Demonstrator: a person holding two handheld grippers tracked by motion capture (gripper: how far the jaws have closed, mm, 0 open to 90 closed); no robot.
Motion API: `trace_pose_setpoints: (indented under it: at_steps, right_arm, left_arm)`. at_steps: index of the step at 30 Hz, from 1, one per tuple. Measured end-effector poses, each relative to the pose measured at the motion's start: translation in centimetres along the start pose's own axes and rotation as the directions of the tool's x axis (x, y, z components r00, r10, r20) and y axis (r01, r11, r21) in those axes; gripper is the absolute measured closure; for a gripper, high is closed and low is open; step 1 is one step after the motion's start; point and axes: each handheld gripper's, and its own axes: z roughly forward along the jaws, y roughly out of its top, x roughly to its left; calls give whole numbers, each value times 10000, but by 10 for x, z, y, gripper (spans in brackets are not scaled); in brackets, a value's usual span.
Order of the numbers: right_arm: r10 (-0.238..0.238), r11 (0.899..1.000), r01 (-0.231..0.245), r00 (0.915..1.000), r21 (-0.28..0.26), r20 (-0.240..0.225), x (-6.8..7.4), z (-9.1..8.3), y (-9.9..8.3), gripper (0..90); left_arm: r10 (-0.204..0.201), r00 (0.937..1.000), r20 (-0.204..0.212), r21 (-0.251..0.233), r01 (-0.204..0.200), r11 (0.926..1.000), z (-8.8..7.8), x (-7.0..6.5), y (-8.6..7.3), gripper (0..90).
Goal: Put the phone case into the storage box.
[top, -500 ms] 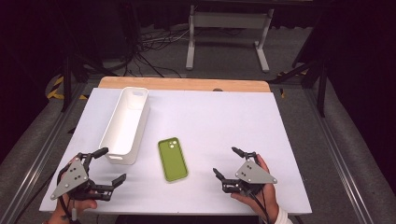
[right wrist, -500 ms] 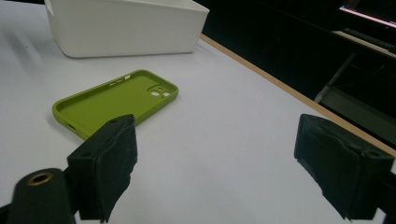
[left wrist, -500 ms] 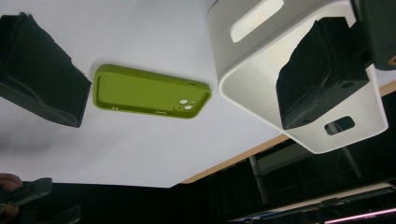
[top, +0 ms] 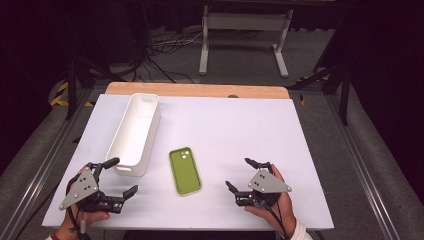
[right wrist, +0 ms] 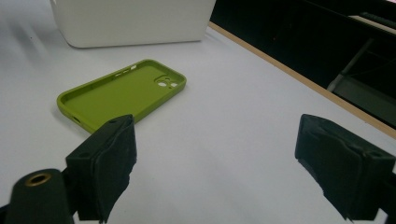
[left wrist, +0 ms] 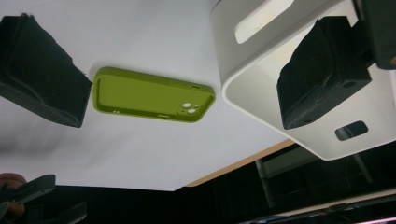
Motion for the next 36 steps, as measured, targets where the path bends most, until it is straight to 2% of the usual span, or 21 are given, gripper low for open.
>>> trace_pose_setpoints:
  at_steps: [4,9,12,19,21,27,28,36]
  right_arm:
    - [-23,10000,24,10000,85,-91,-2,2,1,138]
    - [58,9998,-54,9997,195,-253,-4,5,3,165]
    - [79,9997,-69,9991,226,-424,-6,7,7,177]
    - [282,9992,-266,9980,287,-563,-8,10,12,180]
    - [248,9988,-224,9983,444,-528,-8,12,14,182]
    - [310,9949,-264,9985,977,-452,-8,21,19,167]
    - [377,9945,-318,9977,997,-571,-8,22,20,167]
    - [553,9915,-473,9965,1215,-633,-10,34,31,148]
  left_arm:
    - [66,10000,2,116,-66,9999,2,-1,0,39]
    - [-131,9999,31,117,130,9998,4,-2,0,46]
    - [26,10000,-29,221,-25,9998,5,-4,0,54]
    - [-97,9999,65,296,95,9995,8,-6,-1,62]
    - [2,10000,80,379,-5,9993,9,-5,-1,61]
    - [-61,9999,128,465,55,9989,12,-6,-1,61]
    - [-49,9999,156,466,42,9989,12,-6,-1,61]
    - [31,9999,97,482,-35,9988,13,-6,1,62]
